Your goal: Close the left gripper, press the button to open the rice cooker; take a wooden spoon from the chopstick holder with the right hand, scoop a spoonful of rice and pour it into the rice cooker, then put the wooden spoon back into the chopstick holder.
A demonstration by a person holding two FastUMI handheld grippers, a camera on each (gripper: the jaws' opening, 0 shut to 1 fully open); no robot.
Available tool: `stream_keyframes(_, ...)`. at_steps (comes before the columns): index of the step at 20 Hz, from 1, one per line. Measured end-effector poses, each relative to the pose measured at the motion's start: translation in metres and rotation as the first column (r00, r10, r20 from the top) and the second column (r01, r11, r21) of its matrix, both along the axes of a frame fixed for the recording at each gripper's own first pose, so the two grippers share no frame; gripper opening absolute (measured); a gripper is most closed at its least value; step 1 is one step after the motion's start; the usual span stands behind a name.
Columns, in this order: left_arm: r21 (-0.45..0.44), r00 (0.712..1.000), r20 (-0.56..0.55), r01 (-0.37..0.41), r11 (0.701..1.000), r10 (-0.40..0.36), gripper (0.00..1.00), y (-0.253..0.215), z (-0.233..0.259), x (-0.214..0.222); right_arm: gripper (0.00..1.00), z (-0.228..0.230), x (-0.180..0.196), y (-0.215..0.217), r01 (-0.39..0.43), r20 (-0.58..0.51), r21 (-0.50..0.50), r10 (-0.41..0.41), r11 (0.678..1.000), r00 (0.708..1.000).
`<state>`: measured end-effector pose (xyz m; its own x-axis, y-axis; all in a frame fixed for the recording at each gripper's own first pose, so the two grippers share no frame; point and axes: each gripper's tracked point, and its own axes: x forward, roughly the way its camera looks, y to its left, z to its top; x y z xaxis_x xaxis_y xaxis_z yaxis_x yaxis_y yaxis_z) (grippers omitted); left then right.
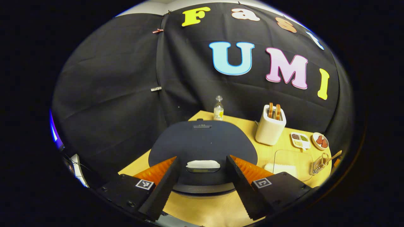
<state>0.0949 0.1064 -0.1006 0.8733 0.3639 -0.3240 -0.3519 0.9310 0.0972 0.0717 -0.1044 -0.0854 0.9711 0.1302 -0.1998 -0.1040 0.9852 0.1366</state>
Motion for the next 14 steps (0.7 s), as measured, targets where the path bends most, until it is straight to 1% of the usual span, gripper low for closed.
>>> stream_keyframes(1,0.004,1.000,-0.004,0.009,1.000,-0.009,0.99,0.000,-0.007,0.000,0.98,0.003,-0.003,-0.001,0.014,0.010,-0.003,-0.014,1.000,1.000)
stream_keyframes(4,0.009,0.999,0.013,0.032,0.999,-0.032,0.99,0.002,-0.009,-0.001,0.98,0.009,-0.016,-0.003,0.057,0.029,-0.028,-0.056,0.998,0.998)
stream_keyframes(7,-0.013,0.999,-0.024,0.041,0.999,-0.041,1.00,0.002,-0.017,0.000,0.98,0.011,-0.031,0.003,0.096,0.041,-0.053,-0.094,0.994,0.995)
stream_keyframes(8,-0.013,0.999,-0.012,0.046,0.999,-0.046,1.00,0.002,-0.018,0.002,0.98,0.011,-0.035,0.005,0.109,0.044,-0.058,-0.107,0.992,0.993)
stream_keyframes(11,0.012,0.996,0.003,0.086,0.996,-0.086,1.00,0.001,-0.016,0.001,0.98,0.018,-0.050,0.016,0.138,0.059,-0.054,-0.135,0.989,0.989)
stream_keyframes(13,0.023,0.991,0.011,0.136,0.990,-0.136,1.00,-0.006,-0.012,0.001,0.98,0.025,-0.058,0.023,0.153,0.081,-0.062,-0.148,0.986,0.986)
stream_keyframes(14,0.041,0.985,0.041,0.168,0.985,-0.170,1.00,-0.012,-0.006,-0.003,0.98,0.030,-0.060,0.027,0.160,0.098,-0.073,-0.153,0.984,0.983)
